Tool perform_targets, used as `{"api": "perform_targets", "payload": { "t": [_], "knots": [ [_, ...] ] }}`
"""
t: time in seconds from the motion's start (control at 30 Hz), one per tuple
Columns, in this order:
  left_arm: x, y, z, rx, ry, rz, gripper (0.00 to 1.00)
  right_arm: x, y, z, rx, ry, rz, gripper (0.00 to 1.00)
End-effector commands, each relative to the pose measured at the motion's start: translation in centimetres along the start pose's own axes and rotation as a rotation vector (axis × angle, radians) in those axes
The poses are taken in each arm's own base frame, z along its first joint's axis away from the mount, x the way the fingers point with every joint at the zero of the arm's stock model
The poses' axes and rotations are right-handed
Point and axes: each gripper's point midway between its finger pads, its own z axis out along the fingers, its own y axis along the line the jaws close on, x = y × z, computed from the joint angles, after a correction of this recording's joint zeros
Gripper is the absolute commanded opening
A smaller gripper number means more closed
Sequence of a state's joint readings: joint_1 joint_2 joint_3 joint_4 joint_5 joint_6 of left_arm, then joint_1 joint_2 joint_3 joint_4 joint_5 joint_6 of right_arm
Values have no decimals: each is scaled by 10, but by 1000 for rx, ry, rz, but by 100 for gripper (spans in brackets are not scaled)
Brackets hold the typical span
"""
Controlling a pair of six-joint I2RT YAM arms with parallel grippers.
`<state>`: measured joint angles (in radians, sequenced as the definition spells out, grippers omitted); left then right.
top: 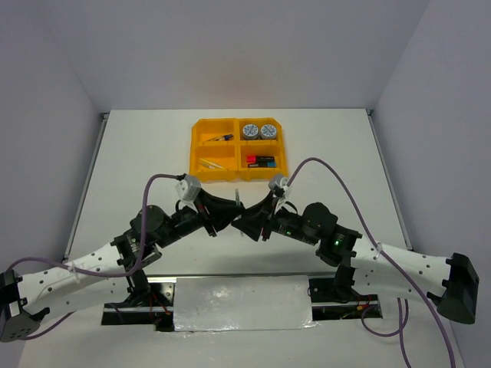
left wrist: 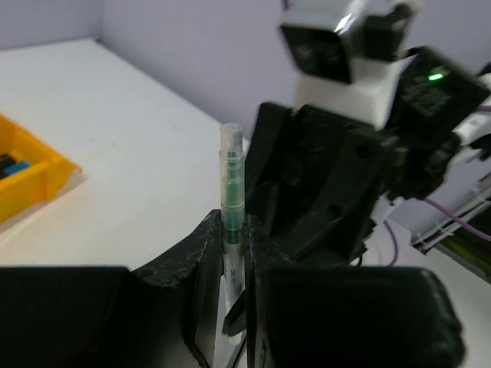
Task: Sort the stationery into containers
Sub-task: Close the pen cap on the pen.
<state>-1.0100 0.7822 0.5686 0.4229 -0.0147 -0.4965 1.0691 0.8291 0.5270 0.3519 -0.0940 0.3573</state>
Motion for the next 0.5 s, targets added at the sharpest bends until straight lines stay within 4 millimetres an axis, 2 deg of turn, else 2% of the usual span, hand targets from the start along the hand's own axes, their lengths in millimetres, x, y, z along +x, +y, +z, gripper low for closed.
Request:
{"api": "perform_targets", "payload": {
  "t": [0.0, 0.1, 0.2, 0.33, 0.37, 0.43, 0.47],
  "knots": [
    [-46, -41, -9, 189, -145, 76, 0, -15, 23, 5, -106, -41, -5, 45],
    [-49, -47, -12, 219, -148, 88, 2, -21, 30, 6, -142, -50, -8, 35],
    [-44, -47, -13, 222, -128, 94, 11, -28, 36, 5, -164, -69, -16, 0],
    [-40, -43, -9, 202, -96, 112, 33, -34, 39, 1, -173, -82, -24, 0],
    [-38, -39, -6, 181, -85, 115, 50, -33, 38, 1, -170, -80, -25, 0],
    [-40, -35, -4, 153, -75, 116, 70, -31, 35, 0, -157, -70, -33, 0],
    [-42, -34, -4, 140, -77, 116, 87, -30, 34, 1, -151, -68, -35, 0]
  ]
}}
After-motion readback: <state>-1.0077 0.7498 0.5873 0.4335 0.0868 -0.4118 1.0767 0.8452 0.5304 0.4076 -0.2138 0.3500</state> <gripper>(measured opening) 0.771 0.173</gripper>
